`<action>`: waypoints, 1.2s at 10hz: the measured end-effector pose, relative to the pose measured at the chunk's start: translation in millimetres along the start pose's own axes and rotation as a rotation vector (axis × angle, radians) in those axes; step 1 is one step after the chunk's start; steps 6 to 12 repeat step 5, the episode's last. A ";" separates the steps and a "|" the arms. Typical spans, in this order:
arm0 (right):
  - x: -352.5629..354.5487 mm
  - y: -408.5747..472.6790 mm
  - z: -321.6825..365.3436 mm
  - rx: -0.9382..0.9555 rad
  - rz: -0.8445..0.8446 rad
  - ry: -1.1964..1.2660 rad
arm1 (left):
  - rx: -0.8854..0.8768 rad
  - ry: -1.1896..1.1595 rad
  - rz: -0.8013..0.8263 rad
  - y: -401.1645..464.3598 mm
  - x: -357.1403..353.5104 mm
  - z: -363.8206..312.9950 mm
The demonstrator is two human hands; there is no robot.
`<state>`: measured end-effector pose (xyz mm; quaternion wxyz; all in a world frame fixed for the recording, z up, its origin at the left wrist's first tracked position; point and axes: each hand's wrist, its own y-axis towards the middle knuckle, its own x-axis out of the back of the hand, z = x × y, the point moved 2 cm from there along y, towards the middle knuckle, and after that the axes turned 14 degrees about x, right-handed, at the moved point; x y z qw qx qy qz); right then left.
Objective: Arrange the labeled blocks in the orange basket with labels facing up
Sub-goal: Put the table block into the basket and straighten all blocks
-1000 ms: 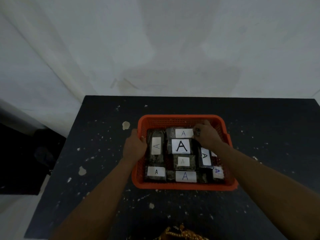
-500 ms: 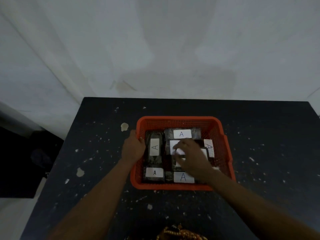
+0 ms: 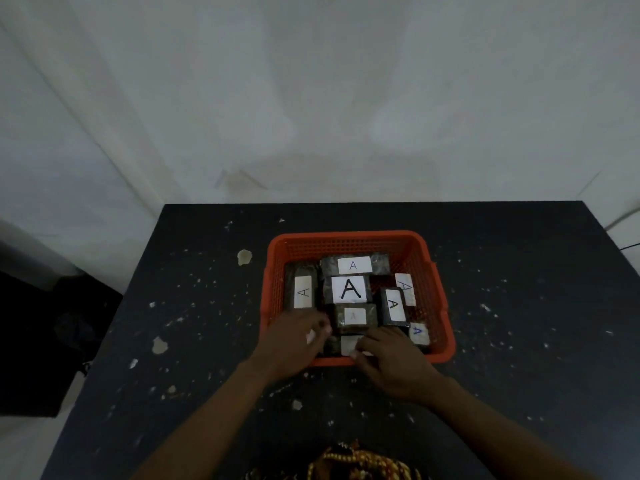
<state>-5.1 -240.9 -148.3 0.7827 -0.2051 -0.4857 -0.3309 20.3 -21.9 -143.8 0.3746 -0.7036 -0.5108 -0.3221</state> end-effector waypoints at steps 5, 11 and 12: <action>17.2 -14.6 0.9 -0.121 0.121 0.148 | 0.074 0.075 0.251 -28.5 -11.4 -11.6; 17.2 -14.6 0.9 -0.121 0.121 0.148 | 0.074 0.075 0.251 -28.5 -11.4 -11.6; 17.2 -14.6 0.9 -0.121 0.121 0.148 | 0.074 0.075 0.251 -28.5 -11.4 -11.6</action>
